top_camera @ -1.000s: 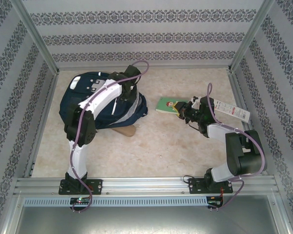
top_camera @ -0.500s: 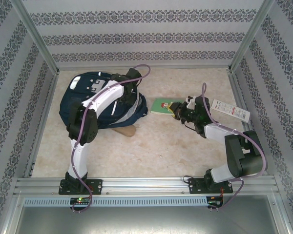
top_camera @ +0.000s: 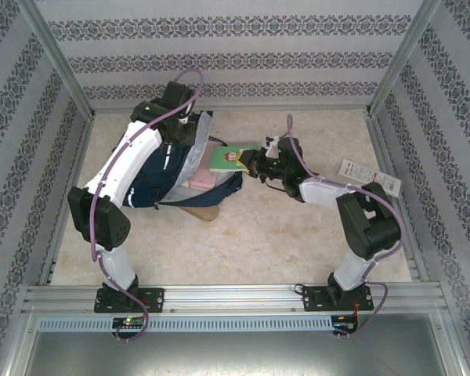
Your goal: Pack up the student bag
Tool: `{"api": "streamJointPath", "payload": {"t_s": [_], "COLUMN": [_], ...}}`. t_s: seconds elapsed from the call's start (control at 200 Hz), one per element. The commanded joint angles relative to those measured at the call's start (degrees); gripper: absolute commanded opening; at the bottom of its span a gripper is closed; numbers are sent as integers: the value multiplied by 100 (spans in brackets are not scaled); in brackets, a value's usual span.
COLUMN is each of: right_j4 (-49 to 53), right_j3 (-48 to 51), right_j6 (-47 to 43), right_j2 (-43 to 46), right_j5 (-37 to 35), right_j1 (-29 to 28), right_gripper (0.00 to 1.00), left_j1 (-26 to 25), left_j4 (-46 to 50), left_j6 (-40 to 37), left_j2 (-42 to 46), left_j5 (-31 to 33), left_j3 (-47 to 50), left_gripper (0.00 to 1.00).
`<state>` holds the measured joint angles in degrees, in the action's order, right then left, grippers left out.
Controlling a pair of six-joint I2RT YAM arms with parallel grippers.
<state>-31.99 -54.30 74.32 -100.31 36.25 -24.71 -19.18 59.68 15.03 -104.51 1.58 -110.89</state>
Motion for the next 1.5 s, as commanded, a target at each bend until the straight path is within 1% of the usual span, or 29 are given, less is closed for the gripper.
{"api": "streamJointPath", "payload": {"t_s": [0.0, 0.135, 0.24, 0.385, 0.445, 0.465, 0.485, 0.53, 0.57, 0.639, 0.719, 0.734, 0.749, 0.819, 0.904, 1.009, 1.089, 1.204, 1.344, 1.429, 1.499], "right_j4": [-499, -562, -291, 185, 485, 604, 761, 1277, 1662, 2423, 3122, 3218, 3297, 3549, 4149, 4854, 5033, 5164, 5311, 5394, 5490], "right_j3": [-687, -1527, -2342, -3390, -3854, -4018, -4193, -4589, -4801, -4954, -4955, -4938, -4933, -4886, -4943, -4955, -4667, -3935, -2875, -2204, -1733], "right_j6": [198, 379, 449, 559, 511, 485, 446, 294, 106, -282, -717, -752, -770, -886, -1111, -1472, -1682, -1902, -2246, -2410, -2580], "right_j2": [-511, -1294, -1935, -2729, -2989, -3072, -3146, -3258, -3274, -3120, -2843, -2791, -2749, -2583, -2390, -2110, -1769, -1115, -178, 370, 785], "right_j5": [-158, -442, -606, -871, -943, -937, -920, -864, -854, -976, -1177, -1201, -1218, -1253, -1384, -1714, -1920, -2186, -2682, -2910, -3154], "right_j1": [-365, -827, -1136, -1403, -1477, -1497, -1528, -1561, -1589, -1613, -1616, -1613, -1611, -1600, -1619, -1629, -1602, -1431, -1012, -520, 6], "right_gripper": [0, 0, 0, 0, 3, 6, 11, 36, 50, 64, 72, 78, 80, 81, 81, 81, 81, 80, 79, 80, 79], "left_j1": [187, 300, 336, 362, 370, 371, 375, 387, 395, 430, 474, 476, 484, 518, 560, 603, 621, 652, 680, 687, 692], "left_j4": [-288, -473, -534, -662, -723, -733, -745, -740, -744, -733, -772, -781, -787, -843, -864, -862, -864, -889, -970, -1015, -1032], "left_j6": [115, 229, 357, 499, 544, 555, 564, 572, 567, 565, 568, 563, 574, 585, 590, 591, 594, 596, 623, 642, 668], "left_j2": [422, 573, 637, 734, 769, 774, 780, 790, 800, 820, 870, 877, 887, 921, 915, 906, 922, 956, 989, 1001, 991], "left_j5": [-876, -1307, -1481, -1675, -1720, -1733, -1732, -1743, -1734, -1729, -1714, -1708, -1706, -1710, -1722, -1723, -1707, -1722, -1784, -1826, -1867], "left_j3": [-309, -156, -75, 127, 219, 245, 263, 296, 319, 357, 438, 452, 468, 537, 573, 595, 628, 704, 838, 885, 903], "left_gripper": [0, 0, 0, 0, 0, 0, 0, 0, 0, 0, 0, 0, 0, 0, 0, 0, 0, 0, 0, 0, 0]}}
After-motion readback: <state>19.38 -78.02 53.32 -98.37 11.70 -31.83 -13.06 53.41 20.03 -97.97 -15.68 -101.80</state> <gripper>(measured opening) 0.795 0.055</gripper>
